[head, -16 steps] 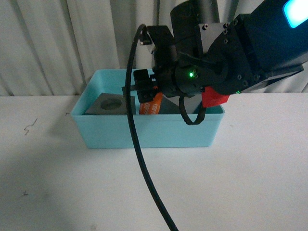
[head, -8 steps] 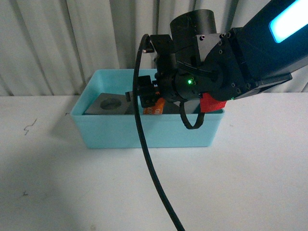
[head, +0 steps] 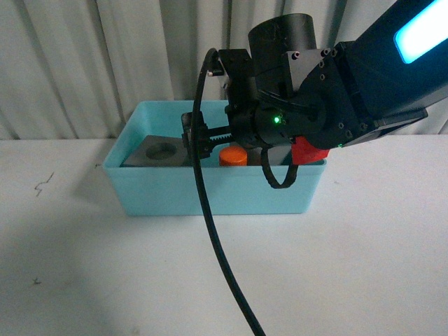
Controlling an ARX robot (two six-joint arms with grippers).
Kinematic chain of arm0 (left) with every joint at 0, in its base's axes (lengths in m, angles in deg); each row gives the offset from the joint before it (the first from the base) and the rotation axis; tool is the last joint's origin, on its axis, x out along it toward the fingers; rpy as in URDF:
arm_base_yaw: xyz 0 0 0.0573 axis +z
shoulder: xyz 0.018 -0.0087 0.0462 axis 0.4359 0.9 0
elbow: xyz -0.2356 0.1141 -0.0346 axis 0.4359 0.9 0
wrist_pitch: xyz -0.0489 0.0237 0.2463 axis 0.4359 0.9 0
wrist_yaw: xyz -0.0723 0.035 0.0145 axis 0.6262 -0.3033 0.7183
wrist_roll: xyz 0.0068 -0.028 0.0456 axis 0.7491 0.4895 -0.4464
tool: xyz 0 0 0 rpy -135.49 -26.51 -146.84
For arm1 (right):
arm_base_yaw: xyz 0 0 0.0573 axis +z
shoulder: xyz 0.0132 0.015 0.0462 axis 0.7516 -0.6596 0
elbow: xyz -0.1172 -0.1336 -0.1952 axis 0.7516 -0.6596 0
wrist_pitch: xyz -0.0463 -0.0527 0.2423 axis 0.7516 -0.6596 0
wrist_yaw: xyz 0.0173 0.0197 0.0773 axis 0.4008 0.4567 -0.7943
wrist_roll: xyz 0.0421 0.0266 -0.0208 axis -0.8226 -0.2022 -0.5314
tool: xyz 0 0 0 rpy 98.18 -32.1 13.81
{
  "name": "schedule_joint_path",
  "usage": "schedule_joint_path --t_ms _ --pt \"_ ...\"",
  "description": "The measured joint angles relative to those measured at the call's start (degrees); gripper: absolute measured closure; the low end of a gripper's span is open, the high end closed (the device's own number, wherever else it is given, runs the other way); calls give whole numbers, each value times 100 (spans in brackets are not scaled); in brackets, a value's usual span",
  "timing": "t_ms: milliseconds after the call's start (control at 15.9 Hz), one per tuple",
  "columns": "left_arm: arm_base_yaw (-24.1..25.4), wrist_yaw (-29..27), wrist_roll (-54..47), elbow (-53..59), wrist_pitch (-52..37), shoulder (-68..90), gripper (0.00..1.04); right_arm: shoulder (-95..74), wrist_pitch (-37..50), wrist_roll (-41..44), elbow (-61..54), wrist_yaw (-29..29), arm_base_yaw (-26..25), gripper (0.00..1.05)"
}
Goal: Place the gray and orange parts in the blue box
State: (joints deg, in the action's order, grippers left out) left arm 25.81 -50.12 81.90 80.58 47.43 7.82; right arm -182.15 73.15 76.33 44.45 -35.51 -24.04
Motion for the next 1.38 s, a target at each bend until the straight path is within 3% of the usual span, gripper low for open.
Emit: schedule_joint_path --t_ms 252,503,629,755,880,1069,1132,1258,1383 --pt "0 0 0 0 0 0 7 723 409 2 -656 -70 -48 6" --pt "0 0 0 0 0 0 7 3126 809 105 -2485 -50 -452 6" --pt "2 0 0 0 0 0 7 4599 476 -151 -3974 417 -651 6" --pt "0 0 0 0 0 0 7 6120 -302 -728 -5410 1252 -586 6" --pt "0 0 0 0 0 0 7 7071 -1099 -1506 -6146 2015 -378 6" --pt "2 2 0 0 2 0 7 7154 -1084 -2004 -6218 2153 -367 6" --pt "0 -2 0 0 2 0 7 7069 -555 -1923 -6323 2249 -367 8" --pt "0 -9 0 0 -4 0 7 7005 1770 -1064 -7180 2459 -511 26" --pt "2 -2 0 0 4 0 7 7458 2796 -317 -7862 2295 -903 46"
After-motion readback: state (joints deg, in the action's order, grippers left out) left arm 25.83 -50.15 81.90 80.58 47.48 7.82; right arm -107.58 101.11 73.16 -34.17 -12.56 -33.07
